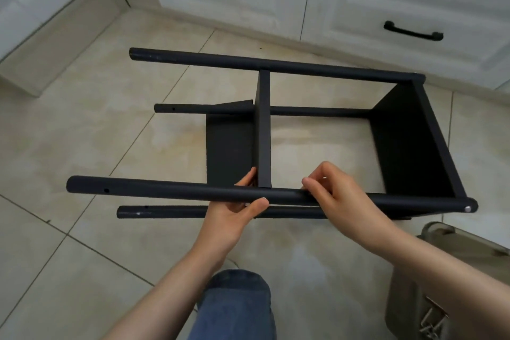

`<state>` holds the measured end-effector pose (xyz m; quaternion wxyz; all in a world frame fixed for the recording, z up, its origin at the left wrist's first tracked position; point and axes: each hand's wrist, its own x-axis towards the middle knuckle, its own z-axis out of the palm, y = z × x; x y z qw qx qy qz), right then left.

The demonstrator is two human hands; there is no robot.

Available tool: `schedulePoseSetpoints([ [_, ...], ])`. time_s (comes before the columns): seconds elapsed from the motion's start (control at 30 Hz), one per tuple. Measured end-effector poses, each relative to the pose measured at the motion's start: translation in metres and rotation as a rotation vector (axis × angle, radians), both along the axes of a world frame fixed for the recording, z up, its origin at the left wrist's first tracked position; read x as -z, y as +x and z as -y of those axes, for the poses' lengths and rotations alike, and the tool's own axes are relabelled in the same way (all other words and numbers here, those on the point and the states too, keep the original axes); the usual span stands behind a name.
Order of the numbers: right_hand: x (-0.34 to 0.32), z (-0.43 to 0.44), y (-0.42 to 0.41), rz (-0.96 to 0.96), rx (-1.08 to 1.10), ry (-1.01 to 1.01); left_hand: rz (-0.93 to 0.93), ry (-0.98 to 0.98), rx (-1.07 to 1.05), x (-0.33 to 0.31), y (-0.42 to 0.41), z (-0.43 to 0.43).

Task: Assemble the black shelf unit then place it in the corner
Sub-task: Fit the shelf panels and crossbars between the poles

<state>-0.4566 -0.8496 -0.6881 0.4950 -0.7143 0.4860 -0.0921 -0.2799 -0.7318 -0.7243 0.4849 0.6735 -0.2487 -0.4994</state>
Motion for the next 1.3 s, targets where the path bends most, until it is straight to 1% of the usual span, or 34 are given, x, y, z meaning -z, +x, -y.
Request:
schedulePoseSetpoints([
  [0.23,0.009,-0.001,-0.004,-0.023,-0.039,-0.010,-0.050,-0.004,-0.018,0.012,-0.004,-0.002],
  [0.33,0.010,-0.001,-0.003,-0.028,-0.033,-0.014,-0.067,0.006,-0.077,0.014,-0.005,-0.003],
  [0.6,0.017,-0.007,-0.003,-0.046,-0.026,0.016,-0.022,0.102,-0.185,0.012,-0.018,-0.011],
  [0.67,0.019,-0.007,-0.004,-0.052,-0.026,0.010,0.017,0.123,-0.170,0.010,-0.018,-0.013],
  [0.77,0.021,-0.006,-0.006,-0.068,-0.039,0.015,0.120,0.255,-0.030,0.000,-0.012,-0.012],
  [0.83,0.023,-0.005,-0.006,-0.070,-0.041,0.019,0.226,0.368,0.089,-0.008,-0.008,-0.011],
  [0.87,0.023,-0.004,-0.006,-0.071,-0.044,0.020,0.346,0.437,0.160,-0.012,-0.006,-0.010],
  [0.93,0.024,-0.004,-0.007,-0.083,-0.059,0.018,0.749,0.551,0.315,-0.023,-0.002,-0.005],
  [0.97,0.024,-0.003,-0.007,-0.090,-0.065,0.018,0.963,0.561,0.378,-0.028,0.000,-0.003],
  [1.0,0.025,-0.003,-0.006,-0.099,-0.071,0.020,1.140,0.518,0.403,-0.031,0.002,-0.002],
  [1.03,0.025,-0.002,-0.006,-0.110,-0.079,0.020,1.273,0.410,0.401,-0.032,0.004,0.000],
  [1.13,0.024,0.000,-0.005,-0.141,-0.111,0.008,1.495,-0.052,0.370,-0.033,0.015,0.005],
  [1.17,0.024,0.000,-0.004,-0.143,-0.119,0.009,1.540,-0.165,0.431,-0.030,0.022,0.008],
  [1.2,0.024,0.001,-0.003,-0.144,-0.127,0.012,1.562,-0.232,0.518,-0.027,0.029,0.012],
  [1.3,0.024,0.003,-0.001,-0.163,-0.151,0.019,1.527,-0.243,0.805,-0.020,0.047,0.028],
])
